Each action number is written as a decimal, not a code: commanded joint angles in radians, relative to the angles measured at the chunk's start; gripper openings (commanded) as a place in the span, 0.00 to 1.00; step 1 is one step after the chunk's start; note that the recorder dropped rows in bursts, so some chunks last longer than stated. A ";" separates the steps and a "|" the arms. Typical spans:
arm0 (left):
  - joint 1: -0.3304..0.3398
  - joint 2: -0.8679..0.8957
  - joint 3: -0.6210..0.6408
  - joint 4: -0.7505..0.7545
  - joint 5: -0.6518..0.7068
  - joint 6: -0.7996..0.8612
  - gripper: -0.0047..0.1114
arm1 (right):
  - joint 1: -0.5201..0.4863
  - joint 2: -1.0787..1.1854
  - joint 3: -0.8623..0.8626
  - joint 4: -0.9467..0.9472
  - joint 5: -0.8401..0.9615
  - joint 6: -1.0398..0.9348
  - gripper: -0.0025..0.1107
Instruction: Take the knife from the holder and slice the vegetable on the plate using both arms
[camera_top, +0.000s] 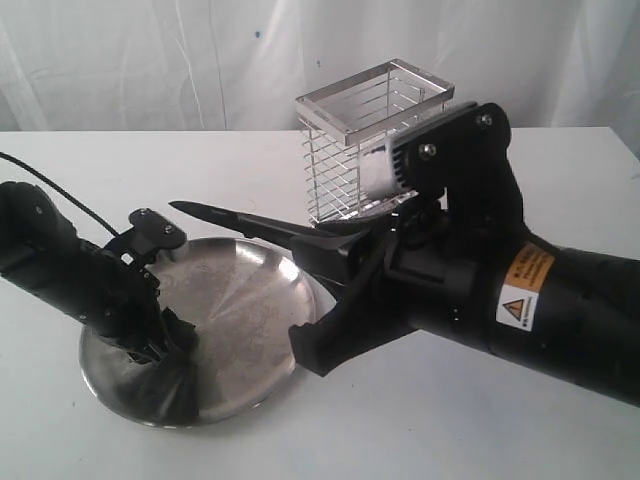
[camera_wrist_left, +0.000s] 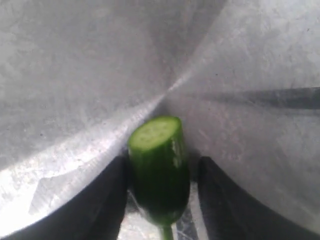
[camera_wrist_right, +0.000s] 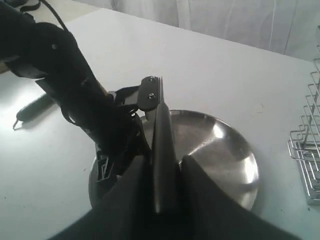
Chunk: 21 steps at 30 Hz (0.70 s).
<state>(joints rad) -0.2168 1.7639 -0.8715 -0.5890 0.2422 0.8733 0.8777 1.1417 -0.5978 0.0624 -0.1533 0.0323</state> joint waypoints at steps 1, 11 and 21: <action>-0.005 -0.028 -0.003 -0.008 0.062 -0.011 0.58 | -0.011 0.030 -0.011 -0.009 -0.005 -0.078 0.02; -0.005 -0.257 -0.015 0.180 0.219 -0.193 0.57 | -0.071 0.147 -0.083 -0.009 0.015 -0.165 0.02; -0.005 -0.380 -0.015 0.589 0.415 -0.614 0.57 | -0.039 0.211 -0.086 -0.013 -0.056 -0.170 0.02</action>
<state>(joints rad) -0.2191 1.4028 -0.8840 -0.0666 0.5895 0.3470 0.8196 1.3559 -0.6792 0.0585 -0.1374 -0.1223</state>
